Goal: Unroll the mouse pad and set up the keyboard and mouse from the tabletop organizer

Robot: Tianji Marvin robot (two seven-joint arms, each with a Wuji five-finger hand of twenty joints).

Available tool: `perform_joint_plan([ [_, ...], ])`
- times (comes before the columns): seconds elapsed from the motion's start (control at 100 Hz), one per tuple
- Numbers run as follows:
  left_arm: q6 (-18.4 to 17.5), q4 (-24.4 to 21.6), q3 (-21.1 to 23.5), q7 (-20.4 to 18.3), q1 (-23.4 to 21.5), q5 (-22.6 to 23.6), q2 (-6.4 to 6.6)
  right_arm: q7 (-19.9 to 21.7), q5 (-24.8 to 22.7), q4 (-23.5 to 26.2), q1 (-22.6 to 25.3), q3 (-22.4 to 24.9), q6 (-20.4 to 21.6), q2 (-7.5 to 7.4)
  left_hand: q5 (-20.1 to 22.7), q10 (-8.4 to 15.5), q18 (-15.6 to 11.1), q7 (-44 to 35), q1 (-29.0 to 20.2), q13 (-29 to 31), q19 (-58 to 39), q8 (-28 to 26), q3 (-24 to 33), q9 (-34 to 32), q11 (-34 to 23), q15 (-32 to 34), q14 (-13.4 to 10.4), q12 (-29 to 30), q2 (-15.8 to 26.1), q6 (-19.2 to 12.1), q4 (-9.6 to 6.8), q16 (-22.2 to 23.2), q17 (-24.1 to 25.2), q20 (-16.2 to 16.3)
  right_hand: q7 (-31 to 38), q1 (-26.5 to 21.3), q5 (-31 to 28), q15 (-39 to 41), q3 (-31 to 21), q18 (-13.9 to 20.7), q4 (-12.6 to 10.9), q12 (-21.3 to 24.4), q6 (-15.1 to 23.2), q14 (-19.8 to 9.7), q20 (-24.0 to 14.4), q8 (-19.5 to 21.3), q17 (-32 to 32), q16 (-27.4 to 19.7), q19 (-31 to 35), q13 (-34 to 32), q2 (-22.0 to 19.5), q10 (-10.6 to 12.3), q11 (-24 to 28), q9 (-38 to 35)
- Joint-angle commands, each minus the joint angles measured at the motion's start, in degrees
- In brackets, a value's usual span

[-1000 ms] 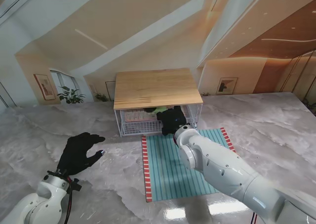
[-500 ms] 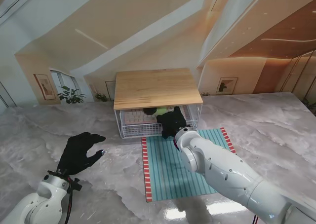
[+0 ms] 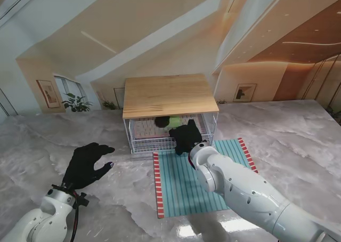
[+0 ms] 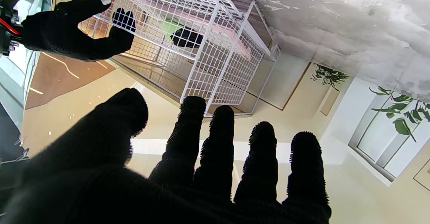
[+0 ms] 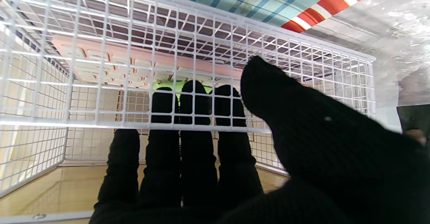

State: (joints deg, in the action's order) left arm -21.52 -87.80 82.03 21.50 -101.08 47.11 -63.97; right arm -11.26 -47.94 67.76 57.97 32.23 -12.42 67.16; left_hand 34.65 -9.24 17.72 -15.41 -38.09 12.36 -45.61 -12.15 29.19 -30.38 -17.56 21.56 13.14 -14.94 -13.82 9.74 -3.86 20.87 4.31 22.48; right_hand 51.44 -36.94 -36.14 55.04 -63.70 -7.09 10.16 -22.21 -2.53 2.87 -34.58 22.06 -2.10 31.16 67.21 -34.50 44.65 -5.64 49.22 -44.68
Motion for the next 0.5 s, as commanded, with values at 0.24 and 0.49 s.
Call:
perform_joint_plan([
  [0.24, -0.9, 0.2, -0.5, -0.6, 0.1, -0.5, -0.38, 2.4, -1.6, 3.3, 3.3, 1.1, 0.8, -1.21, -0.8, -0.1, -1.1, 0.6, 1.7, -0.8, 0.8, 0.6, -0.7, 2.0, 0.3, -0.7, -1.7, 0.0, 0.4, 0.1, 0.14, -0.4, 0.6, -0.4, 5.1, -1.3, -6.2, 2.6, -1.5, -2.0, 1.6, -0.9, 2.0, 1.9, -2.5, 0.2, -0.7, 1.0, 1.4, -4.5, 2.3, -1.5, 3.6, -5.8],
  [0.49, -1.1, 0.2, -0.6, -0.7, 0.2, -0.8, -0.4, 3.7, -2.4, 5.3, 4.9, 2.2, 1.1, -1.91, -0.8, -0.1, -1.1, 0.7, 1.7, -0.8, 0.8, 0.7, -0.8, 2.1, 0.3, -0.7, -1.7, 0.0, 0.3, 0.2, 0.14, -0.4, 0.5, -0.4, 5.4, -0.7, -7.5, 3.4, -1.4, -2.6, 1.7, -1.4, 1.5, 2.5, -3.1, 0.3, -1.7, 1.2, 1.9, -5.8, 2.6, -2.1, 3.7, -7.3],
])
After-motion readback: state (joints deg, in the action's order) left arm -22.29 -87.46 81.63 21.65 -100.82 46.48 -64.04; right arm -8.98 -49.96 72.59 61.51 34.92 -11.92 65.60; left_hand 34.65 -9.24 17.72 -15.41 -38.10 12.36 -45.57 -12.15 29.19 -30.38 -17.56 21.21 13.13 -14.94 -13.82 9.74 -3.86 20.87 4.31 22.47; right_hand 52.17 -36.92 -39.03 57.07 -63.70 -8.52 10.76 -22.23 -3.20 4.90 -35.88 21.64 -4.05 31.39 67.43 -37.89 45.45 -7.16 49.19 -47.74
